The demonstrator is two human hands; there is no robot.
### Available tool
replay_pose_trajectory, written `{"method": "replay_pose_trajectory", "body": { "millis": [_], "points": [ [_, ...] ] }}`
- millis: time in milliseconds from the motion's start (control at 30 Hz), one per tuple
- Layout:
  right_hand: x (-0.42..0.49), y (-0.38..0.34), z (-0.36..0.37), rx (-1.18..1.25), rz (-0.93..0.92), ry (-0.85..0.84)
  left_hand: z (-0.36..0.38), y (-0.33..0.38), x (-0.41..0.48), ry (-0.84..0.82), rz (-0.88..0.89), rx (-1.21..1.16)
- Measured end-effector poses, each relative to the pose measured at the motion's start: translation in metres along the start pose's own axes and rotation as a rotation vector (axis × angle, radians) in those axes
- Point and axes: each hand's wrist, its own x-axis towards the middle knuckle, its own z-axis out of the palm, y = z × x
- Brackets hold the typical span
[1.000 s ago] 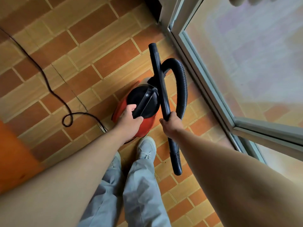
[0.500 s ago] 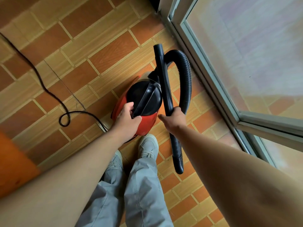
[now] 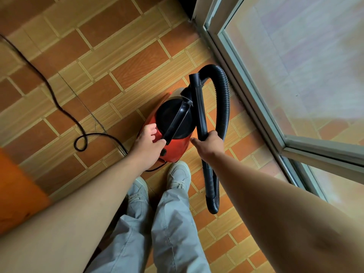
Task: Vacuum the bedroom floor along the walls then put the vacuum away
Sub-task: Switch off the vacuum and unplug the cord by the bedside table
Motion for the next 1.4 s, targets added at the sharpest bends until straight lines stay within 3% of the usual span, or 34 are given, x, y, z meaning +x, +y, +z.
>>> {"method": "replay_pose_trajectory", "body": {
  "millis": [467, 700, 1000, 1400],
  "points": [
    [-0.111, -0.023, -0.044, -0.057, 0.004, 0.043, -0.046, 0.035, -0.105, 0.001, 0.001, -0.084],
    [-0.254, -0.05, -0.103, -0.108, -0.158, -0.049, -0.106, 0.083, -0.234, 0.063, 0.017, -0.104],
    [-0.453, -0.167, -0.187, -0.105, -0.62, -0.059, -0.19, 0.166, -0.407, 0.153, 0.199, -0.227],
    [-0.575, -0.342, -0.16, -0.187, -0.851, 0.003, -0.4, 0.139, -0.474, 0.315, 0.363, -0.307]
  ]
}}
